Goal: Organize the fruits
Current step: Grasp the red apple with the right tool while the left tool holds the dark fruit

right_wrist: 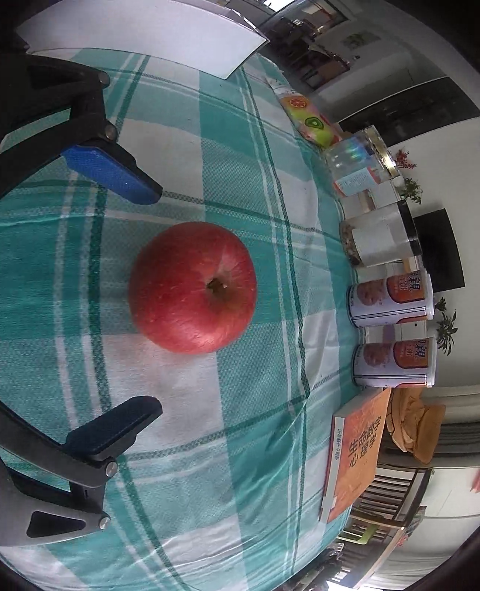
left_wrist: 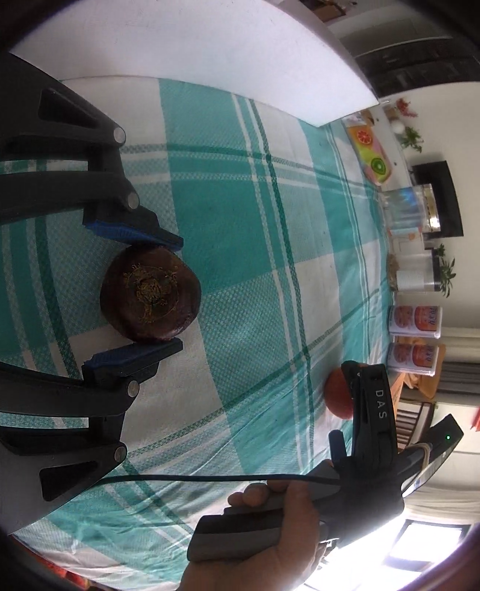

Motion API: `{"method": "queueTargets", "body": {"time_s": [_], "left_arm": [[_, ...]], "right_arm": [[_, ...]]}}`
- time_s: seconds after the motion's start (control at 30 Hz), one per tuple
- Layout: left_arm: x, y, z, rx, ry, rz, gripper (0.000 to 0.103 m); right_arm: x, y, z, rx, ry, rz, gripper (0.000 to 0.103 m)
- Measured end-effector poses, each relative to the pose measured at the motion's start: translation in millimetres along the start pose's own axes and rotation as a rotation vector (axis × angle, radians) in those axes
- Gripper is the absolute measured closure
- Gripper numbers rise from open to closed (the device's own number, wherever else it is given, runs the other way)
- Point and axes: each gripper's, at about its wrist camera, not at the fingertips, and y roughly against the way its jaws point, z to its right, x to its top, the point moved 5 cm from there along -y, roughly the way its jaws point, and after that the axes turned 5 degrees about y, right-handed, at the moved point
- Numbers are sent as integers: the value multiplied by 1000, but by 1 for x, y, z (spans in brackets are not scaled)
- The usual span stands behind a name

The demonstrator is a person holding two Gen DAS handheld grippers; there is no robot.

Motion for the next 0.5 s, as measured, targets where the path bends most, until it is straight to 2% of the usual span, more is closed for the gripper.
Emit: {"method": "queueTargets", "body": {"time_s": [0.07,0.1,0.17,0.4,0.47,0.5], "left_arm": [[0,0,0,8,-8,1,54],[0,-1,1,12,-13,3,54],[1,-1,1,17,-18,4,54],[1,5,0,9,0,-7,54],[1,17,1,-40,26,-18,54],[1,28,1,-91,54,-26,54]], "right_arm": [[2,-3,2,38,-26,-12,28],[3,-3,3,37,-46,-16,35],[0,-2,6,39,-69,-16,36],[-31,26,16,192,-199,-16,36],[-43,41,13,253,-231,-22,36],[-47,49,9,288,-243,-27,36]]}}
